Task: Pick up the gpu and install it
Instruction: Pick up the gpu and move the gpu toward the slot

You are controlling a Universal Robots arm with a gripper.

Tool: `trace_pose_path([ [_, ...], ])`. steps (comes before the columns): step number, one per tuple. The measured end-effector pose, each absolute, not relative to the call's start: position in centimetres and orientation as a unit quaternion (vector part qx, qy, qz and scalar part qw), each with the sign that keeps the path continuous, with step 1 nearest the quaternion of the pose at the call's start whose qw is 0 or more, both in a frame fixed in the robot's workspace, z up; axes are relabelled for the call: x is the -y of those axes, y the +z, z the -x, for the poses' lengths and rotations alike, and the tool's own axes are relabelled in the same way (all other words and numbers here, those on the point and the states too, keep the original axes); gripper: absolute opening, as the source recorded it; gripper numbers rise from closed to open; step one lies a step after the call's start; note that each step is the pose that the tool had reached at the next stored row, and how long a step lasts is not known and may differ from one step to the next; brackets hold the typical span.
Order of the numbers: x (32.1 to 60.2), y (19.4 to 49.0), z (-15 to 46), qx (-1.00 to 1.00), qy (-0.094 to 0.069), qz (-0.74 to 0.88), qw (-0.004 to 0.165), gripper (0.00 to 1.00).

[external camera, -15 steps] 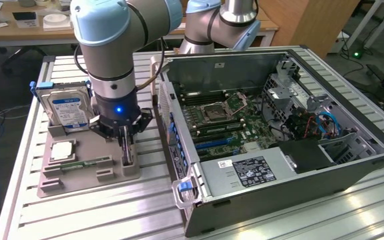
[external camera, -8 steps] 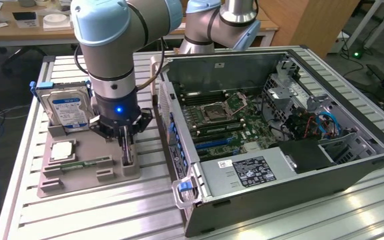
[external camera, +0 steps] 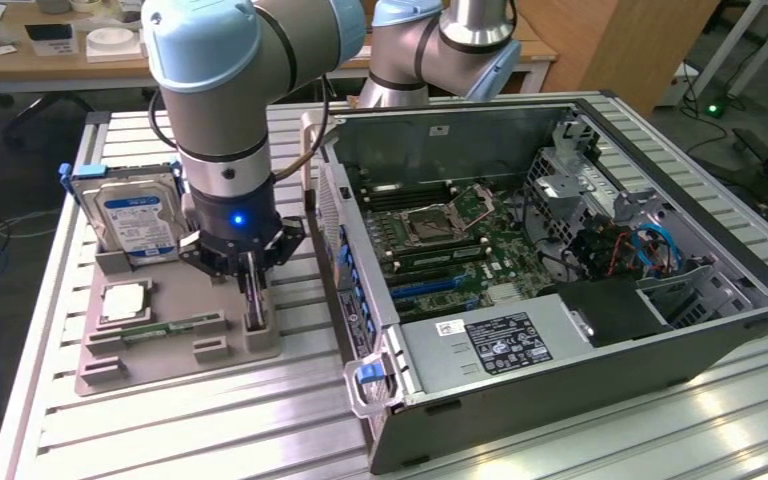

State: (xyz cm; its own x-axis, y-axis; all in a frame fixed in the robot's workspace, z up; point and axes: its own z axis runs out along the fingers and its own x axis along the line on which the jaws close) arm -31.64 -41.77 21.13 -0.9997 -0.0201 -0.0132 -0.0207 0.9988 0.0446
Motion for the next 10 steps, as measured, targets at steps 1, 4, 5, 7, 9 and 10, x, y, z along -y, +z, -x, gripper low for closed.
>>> trace_pose_path([
  [1,41.77,21.12,31.64,-1.000,0.022,0.010,0.006,0.28],
  [4,41.77,21.12,31.64,-1.000,0.022,0.010,0.006,0.28],
  [5,41.77,21.12,31.64,-1.000,0.022,0.010,0.006,0.28],
  [7,41.77,21.12,31.64,-1.000,0.022,0.010,0.006,0.28],
  [9,41.77,21.12,31.64,-1.000,0.022,0.010,0.006,0.28],
  [10,41.77,21.12,31.63,-1.000,0.022,0.010,0.006,0.28],
])
